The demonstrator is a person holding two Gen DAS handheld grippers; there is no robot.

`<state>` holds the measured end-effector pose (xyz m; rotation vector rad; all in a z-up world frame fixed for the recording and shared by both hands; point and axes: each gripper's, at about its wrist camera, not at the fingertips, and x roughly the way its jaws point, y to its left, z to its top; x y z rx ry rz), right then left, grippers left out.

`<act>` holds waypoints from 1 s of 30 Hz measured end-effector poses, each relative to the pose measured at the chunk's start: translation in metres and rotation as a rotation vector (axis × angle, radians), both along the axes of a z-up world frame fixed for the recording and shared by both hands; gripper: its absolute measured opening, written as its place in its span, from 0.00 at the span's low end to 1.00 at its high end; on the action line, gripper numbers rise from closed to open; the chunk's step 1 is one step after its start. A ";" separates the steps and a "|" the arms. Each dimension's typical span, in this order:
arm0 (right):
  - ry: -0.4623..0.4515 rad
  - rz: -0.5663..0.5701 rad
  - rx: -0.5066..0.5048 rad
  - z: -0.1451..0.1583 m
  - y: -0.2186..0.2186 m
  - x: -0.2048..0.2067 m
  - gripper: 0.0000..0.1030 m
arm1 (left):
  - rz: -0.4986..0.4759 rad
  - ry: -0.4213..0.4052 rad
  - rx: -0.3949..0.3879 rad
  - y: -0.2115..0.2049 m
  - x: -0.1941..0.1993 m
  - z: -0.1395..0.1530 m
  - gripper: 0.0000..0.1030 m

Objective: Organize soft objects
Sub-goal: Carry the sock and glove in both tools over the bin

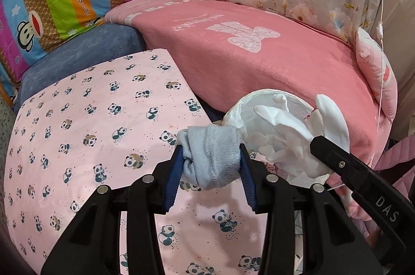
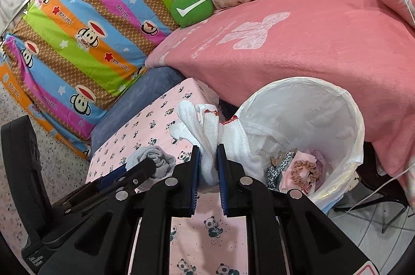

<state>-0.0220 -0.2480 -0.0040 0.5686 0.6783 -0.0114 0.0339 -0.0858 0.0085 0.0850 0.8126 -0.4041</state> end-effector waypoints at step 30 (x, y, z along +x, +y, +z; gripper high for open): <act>-0.021 -0.077 -0.046 0.004 -0.084 -0.005 0.14 | -0.147 0.020 0.036 -0.090 0.006 -0.012 0.40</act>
